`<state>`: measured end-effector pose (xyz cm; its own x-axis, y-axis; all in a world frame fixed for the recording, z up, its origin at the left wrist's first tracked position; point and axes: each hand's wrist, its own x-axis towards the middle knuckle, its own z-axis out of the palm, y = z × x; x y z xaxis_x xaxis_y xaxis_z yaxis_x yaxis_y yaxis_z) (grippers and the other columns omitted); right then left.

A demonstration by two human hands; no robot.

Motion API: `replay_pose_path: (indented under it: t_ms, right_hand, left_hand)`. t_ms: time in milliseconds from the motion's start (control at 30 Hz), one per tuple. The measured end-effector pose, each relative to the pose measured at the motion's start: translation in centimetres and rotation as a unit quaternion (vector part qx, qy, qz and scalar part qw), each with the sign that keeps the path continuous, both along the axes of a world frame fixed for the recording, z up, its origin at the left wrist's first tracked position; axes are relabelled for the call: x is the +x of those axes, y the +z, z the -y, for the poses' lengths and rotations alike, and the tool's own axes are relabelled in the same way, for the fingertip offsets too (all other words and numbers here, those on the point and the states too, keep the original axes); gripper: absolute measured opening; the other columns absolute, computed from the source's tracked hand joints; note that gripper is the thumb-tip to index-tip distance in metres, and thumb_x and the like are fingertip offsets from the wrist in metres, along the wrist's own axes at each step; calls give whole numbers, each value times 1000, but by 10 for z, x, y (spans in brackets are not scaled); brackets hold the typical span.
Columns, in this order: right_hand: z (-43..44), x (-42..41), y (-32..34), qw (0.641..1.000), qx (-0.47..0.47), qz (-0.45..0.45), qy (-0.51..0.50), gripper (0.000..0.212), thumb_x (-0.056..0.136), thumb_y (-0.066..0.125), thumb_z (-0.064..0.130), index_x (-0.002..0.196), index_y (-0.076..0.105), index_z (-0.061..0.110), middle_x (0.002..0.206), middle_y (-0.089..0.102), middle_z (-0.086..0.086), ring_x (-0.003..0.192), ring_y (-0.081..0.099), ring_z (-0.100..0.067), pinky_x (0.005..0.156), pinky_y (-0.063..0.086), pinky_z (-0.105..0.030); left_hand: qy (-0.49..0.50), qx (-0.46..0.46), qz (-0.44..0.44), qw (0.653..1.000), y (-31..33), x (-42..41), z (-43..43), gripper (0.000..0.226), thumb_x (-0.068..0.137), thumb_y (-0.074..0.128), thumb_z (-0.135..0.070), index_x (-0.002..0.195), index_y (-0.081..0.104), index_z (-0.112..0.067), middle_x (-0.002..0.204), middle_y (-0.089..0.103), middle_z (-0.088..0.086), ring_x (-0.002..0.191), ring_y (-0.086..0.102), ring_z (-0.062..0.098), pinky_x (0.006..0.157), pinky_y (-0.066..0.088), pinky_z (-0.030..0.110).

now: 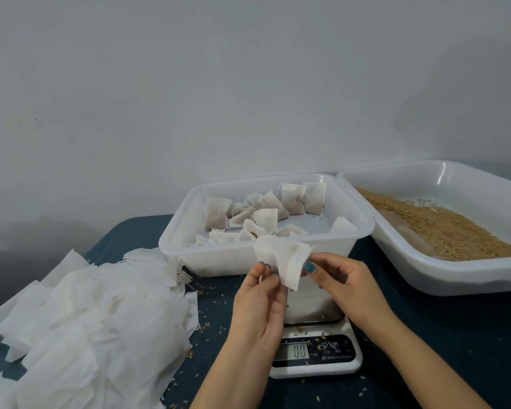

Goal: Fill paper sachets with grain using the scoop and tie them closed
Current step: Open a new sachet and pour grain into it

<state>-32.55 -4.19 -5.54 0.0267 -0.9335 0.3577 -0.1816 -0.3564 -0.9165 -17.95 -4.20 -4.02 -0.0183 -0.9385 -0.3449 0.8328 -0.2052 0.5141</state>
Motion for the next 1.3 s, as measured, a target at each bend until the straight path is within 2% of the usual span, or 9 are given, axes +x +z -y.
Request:
replay_pose_path:
  t_ms: [133, 333, 433, 567, 700, 833, 933, 1067, 1300]
  right_hand:
    - [-1, -3, 7, 992, 49, 117, -19, 14, 74, 68, 38, 86, 76, 35, 78, 74, 12, 58, 56, 5, 51, 43, -11]
    - [-1, -6, 9, 992, 60, 96, -49, 26, 87, 70, 17, 76, 78, 38, 68, 69, 12, 56, 55, 4, 51, 43, -10]
    - [0, -10, 10, 991, 78, 97, -46, 21, 87, 69, 19, 76, 78, 34, 65, 67, 13, 55, 54, 4, 51, 43, -10]
    - [-2, -11, 14, 993, 97, 65, -18, 12, 75, 68, 40, 73, 76, 31, 62, 65, 13, 55, 53, 1, 52, 42, -10]
    - [-4, -10, 15, 994, 102, 39, -1, 16, 78, 68, 39, 66, 74, 29, 61, 64, 11, 55, 54, 1, 52, 41, -8]
    - [-3, -9, 13, 994, 108, 35, 0, 18, 86, 69, 27, 70, 76, 22, 65, 68, 7, 57, 57, 2, 54, 43, -9]
    - [-4, -10, 14, 992, 110, 54, -1, 14, 85, 69, 27, 81, 78, 17, 71, 72, 3, 60, 60, 0, 56, 46, -10]
    - [-6, -8, 17, 992, 108, 63, 2, 20, 78, 69, 36, 81, 78, 19, 72, 73, 2, 60, 62, -1, 56, 46, -10]
    - [-6, -7, 15, 993, 104, 52, 16, 22, 73, 70, 45, 80, 77, 25, 67, 68, 4, 57, 55, -1, 51, 42, -11]
  left_hand:
    - [35, -48, 97, 993, -7, -3, -1, 31, 90, 48, 20, 78, 58, -7, 71, 62, 3, 69, 64, 11, 72, 60, 24]
    - [46, -100, 179, 978, -8, -4, -5, 29, 89, 52, 16, 80, 59, -11, 79, 65, 1, 73, 67, 8, 63, 58, 22]
    - [76, -135, 299, 942, -4, 3, -6, 21, 92, 60, 0, 97, 63, -21, 105, 65, -3, 85, 67, 10, 68, 56, 25]
    - [92, -200, 449, 866, 2, 19, -5, 35, 88, 73, -24, 102, 58, -52, 129, 54, -4, 101, 64, 6, 78, 48, 21]
    - [49, -264, 513, 815, 1, 24, -1, 27, 84, 78, -25, 100, 65, -42, 124, 62, 1, 106, 65, 15, 90, 54, 40]
    - [-9, -309, 573, 759, 0, 22, -2, 26, 78, 82, -24, 93, 72, -43, 122, 62, -18, 122, 51, -7, 100, 43, 24]
    - [-35, -311, 591, 743, -4, 21, -2, 20, 78, 82, -23, 89, 75, -38, 109, 69, -20, 113, 58, -6, 99, 45, 23]
    - [-26, -312, 641, 701, -6, 19, -4, 21, 78, 82, -28, 94, 73, -38, 105, 68, -23, 108, 56, -8, 90, 38, 6]
    - [-20, -285, 636, 717, -8, 16, -5, 15, 79, 80, -23, 75, 73, -36, 93, 70, -17, 97, 60, -7, 81, 39, 3]
